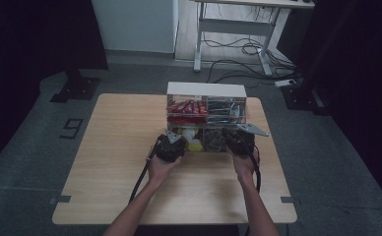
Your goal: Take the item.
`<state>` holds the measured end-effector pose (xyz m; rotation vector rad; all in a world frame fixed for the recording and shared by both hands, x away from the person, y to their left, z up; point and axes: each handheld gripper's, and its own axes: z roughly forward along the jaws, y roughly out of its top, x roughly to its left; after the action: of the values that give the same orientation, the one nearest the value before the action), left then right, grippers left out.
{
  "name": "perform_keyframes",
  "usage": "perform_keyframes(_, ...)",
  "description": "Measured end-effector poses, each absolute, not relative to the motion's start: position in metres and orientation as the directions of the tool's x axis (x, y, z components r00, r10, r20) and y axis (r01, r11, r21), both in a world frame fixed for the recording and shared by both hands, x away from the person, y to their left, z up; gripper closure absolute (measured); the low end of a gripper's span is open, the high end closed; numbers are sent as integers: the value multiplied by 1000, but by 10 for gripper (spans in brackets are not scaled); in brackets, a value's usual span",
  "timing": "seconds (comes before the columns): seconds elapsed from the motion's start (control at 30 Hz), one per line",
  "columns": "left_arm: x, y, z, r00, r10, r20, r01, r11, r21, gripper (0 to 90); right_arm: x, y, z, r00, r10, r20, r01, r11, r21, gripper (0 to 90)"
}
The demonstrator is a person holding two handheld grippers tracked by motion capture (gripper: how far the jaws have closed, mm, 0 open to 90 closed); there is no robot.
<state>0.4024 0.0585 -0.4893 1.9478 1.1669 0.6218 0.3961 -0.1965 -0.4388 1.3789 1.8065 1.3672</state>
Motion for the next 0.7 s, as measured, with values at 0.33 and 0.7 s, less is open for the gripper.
perform_keyframes(0.33, 407, 54, -494, 443, 896, 12, 550, -283, 786, 521, 396, -196, -439, -372, 909, 186, 426, -11, 905, 889)
perform_keyframes(0.7, 410, 50, -495, 433, 901, 39, 555, -300, 776, 512, 396, -196, -439, -370, 910, 187, 424, -13, 905, 890)
